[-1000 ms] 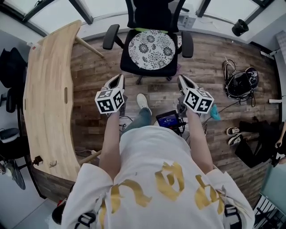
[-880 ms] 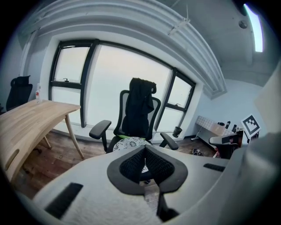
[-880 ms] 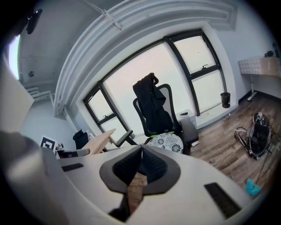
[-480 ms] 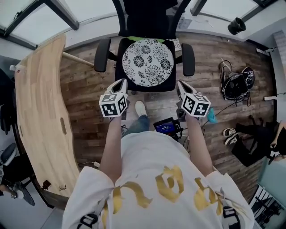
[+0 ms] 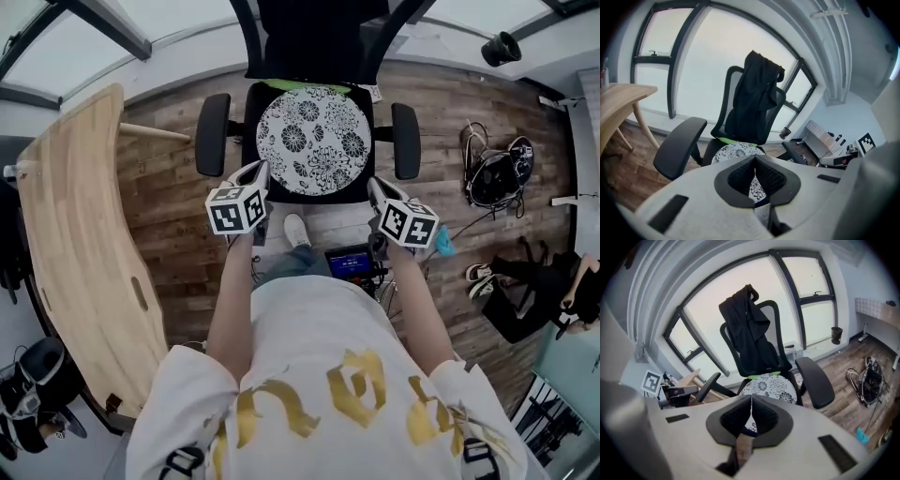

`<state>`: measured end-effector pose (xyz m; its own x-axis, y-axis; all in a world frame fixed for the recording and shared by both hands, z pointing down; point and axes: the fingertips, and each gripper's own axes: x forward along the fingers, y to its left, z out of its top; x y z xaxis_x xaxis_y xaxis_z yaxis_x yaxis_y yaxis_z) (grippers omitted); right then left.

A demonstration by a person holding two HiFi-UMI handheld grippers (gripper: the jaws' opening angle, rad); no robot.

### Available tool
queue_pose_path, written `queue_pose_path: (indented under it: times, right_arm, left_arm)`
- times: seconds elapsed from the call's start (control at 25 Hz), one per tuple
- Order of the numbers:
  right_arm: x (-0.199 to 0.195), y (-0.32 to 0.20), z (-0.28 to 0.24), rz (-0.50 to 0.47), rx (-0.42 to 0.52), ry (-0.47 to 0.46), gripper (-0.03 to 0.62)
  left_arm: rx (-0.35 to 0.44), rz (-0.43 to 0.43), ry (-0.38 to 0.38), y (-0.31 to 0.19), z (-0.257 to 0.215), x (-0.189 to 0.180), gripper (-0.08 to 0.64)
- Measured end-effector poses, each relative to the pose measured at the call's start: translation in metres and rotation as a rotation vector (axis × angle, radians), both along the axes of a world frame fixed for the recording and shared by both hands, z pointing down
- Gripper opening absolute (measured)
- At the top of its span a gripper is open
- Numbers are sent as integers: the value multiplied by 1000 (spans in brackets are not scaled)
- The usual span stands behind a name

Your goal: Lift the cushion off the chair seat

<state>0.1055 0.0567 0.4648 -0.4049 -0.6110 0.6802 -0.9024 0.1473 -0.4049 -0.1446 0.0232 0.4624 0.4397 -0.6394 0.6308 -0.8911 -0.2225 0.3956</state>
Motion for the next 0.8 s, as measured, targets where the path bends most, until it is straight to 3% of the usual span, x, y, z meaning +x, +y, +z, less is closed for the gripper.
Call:
queue_pose_path:
  times: [0.12, 0.24, 0.32, 0.52, 0.8]
  right_arm:
    - [-14, -17, -6, -102, 35, 36, 12]
    - [-21, -39, -23, -37, 65, -103, 12]
    - [-22, -49, -28, -11, 72, -127, 12]
    - [-11, -50, -15, -54, 84, 92, 12]
    - [-5, -44, 3, -90, 84, 231, 12]
  left_arm:
    - [-21, 13, -22, -7, 7, 0, 11]
    - [-29, 16, -40, -10, 11, -3, 11]
    - [-30, 20, -50, -13, 10, -3, 11]
    - [-8, 19, -73, -21, 2, -8, 11]
    - [-10, 2, -91, -28, 4, -17, 11]
